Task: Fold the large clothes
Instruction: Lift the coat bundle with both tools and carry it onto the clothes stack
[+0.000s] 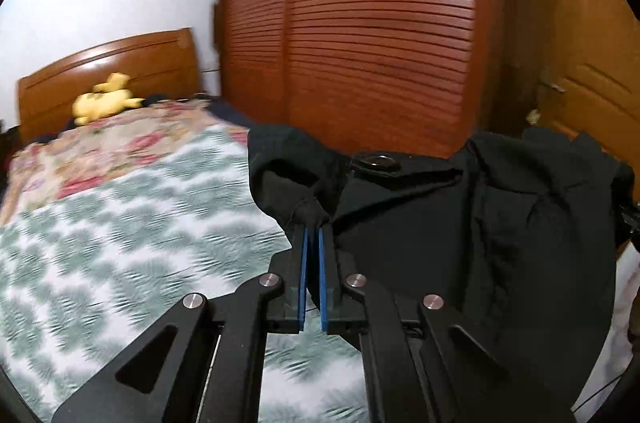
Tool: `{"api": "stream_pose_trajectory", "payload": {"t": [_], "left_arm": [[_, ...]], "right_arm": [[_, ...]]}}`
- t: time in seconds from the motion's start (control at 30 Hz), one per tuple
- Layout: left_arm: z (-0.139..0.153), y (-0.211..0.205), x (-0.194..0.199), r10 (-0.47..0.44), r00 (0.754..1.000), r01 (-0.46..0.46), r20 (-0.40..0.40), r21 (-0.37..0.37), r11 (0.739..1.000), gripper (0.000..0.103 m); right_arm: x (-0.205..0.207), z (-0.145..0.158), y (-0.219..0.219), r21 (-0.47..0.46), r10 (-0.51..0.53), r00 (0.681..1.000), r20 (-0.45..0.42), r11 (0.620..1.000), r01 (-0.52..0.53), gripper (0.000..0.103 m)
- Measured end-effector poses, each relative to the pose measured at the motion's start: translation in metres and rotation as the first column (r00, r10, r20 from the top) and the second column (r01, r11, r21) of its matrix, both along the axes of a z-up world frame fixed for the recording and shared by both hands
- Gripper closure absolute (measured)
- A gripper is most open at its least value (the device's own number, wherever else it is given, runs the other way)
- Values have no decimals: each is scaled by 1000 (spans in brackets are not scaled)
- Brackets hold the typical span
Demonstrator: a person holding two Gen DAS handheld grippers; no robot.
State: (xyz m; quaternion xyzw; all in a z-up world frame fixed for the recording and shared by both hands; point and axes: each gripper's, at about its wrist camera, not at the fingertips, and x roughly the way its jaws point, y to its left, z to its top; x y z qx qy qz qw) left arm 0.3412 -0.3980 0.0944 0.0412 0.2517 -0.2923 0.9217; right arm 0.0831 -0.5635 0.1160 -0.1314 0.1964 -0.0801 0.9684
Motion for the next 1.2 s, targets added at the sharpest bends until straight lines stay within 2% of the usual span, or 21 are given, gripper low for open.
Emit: {"api": "stream_pose_trajectory", "payload": {"t": [0.17,0.33,0.43,0.5,0.57,0.6,0.63,0.67,0.7,0.73,0.77,0.87,1.03,1.1,1.13,1.2], "left_arm": [[-13,-68,-3,-94,995,94,-18,37,995,98],[-32,-96,-6,-117,993,118,-16,120,986,98],[-31,-98,-20,-167,986,164,11,145,976,96],[-30,-95,-30,-187,982,183,15,149,972,84],[-25,-89,-42,-202,979,196,33,129,972,58],[-22,-88,-47,-210,977,204,41,120,972,54],[-20,-84,-53,-221,974,215,47,111,970,46],[-18,-80,-58,-232,972,226,49,100,969,33],[-16,-77,-65,-238,970,232,52,91,968,27],[-14,-72,-70,-242,969,237,57,81,968,21],[-13,-68,-74,-250,967,245,59,72,967,20],[-16,-62,-89,-260,963,253,74,92,963,17],[-22,-45,-108,-256,963,250,80,83,965,8],[-25,-36,-111,-254,964,250,74,64,966,3],[-27,-32,-111,-254,965,251,66,53,967,1],[-29,-24,-116,-247,967,246,52,39,969,1]], "right_arm": [[-33,-12,-56,29,-130,991,-33,991,131,97],[-44,-42,-84,88,-182,977,-108,977,192,96],[-52,-45,-91,129,-197,973,-116,969,212,88],[-48,-38,-84,131,-199,972,-123,968,215,85],[-34,-30,-89,124,-211,969,-127,966,226,81],[-30,-27,-84,122,-215,968,-131,965,231,78],[-26,-29,-82,124,-216,966,-140,964,233,73],[-17,-36,-78,136,-208,967,-149,964,228,63],[-16,-34,-79,147,-208,965,-157,962,231,58],[-18,-35,-84,150,-235,960,-151,955,258,40],[-21,-35,-92,168,-254,957,-139,947,276,27],[-31,-31,-117,244,-286,951,-117,920,306,26],[-41,-9,-100,214,-252,967,-22,944,251,26],[-38,1,-83,166,-225,974,6,961,221,31],[-37,7,-74,147,-207,978,15,968,202,39],[-31,15,-57,119,-162,987,24,980,158,43]]}}
